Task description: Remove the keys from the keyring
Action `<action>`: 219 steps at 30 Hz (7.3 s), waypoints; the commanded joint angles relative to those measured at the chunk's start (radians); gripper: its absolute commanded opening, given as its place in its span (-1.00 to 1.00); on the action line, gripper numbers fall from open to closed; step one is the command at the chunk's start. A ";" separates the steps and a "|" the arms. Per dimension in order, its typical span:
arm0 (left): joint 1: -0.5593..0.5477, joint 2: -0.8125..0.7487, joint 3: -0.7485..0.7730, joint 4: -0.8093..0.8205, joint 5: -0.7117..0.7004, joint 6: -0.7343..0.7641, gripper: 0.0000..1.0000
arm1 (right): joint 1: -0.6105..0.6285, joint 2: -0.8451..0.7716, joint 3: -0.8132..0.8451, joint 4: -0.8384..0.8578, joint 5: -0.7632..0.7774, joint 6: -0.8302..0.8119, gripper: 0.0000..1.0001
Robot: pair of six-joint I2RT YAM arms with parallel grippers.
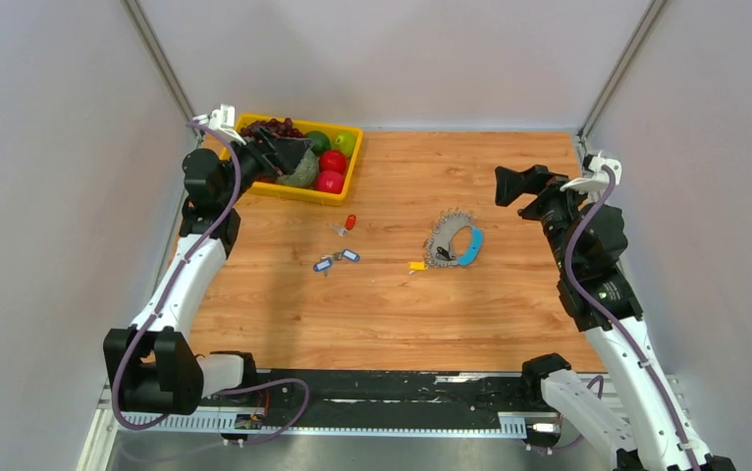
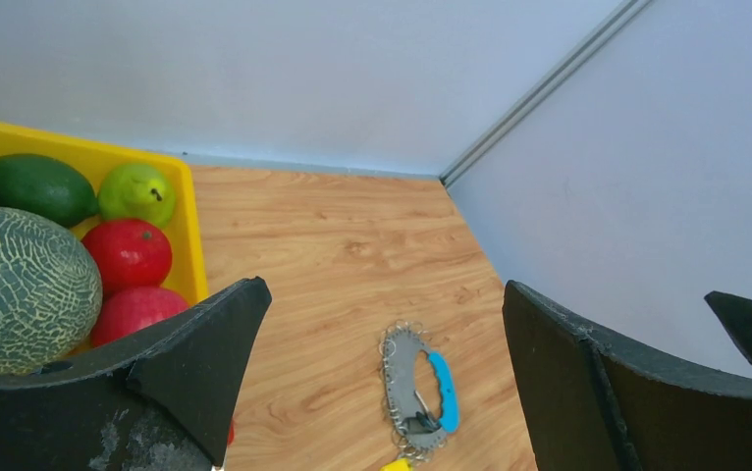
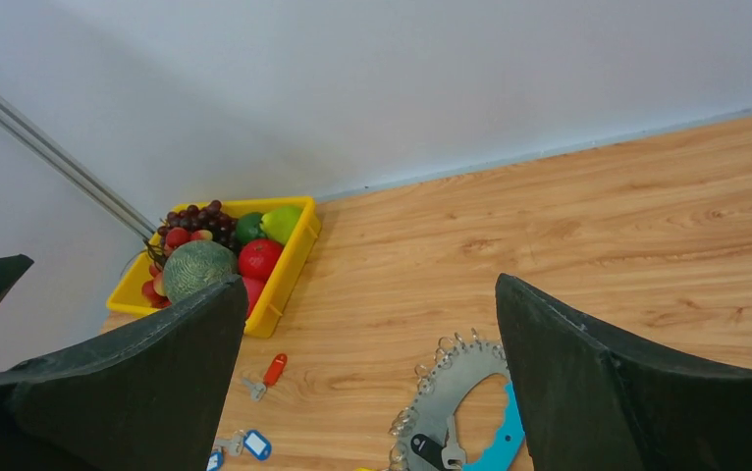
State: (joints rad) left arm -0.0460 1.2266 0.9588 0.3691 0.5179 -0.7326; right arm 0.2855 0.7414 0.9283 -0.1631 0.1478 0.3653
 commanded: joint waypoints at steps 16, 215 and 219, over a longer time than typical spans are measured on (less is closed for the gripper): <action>-0.003 0.025 0.036 -0.123 -0.081 0.013 1.00 | -0.001 0.249 0.014 -0.090 -0.036 0.036 0.99; -0.586 -0.126 -0.164 -0.054 0.445 0.887 0.12 | 0.264 0.184 -0.008 0.421 -0.825 0.253 -0.90; -0.586 -0.139 -0.165 -0.071 0.442 0.911 -0.72 | 0.265 0.180 -0.012 0.420 -0.816 0.245 -0.84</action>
State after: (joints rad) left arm -0.6281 1.0996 0.7620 0.2745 0.9459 0.1558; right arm 0.5434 0.9314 0.9134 0.1795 -0.6647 0.5934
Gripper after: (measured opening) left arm 0.292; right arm 0.059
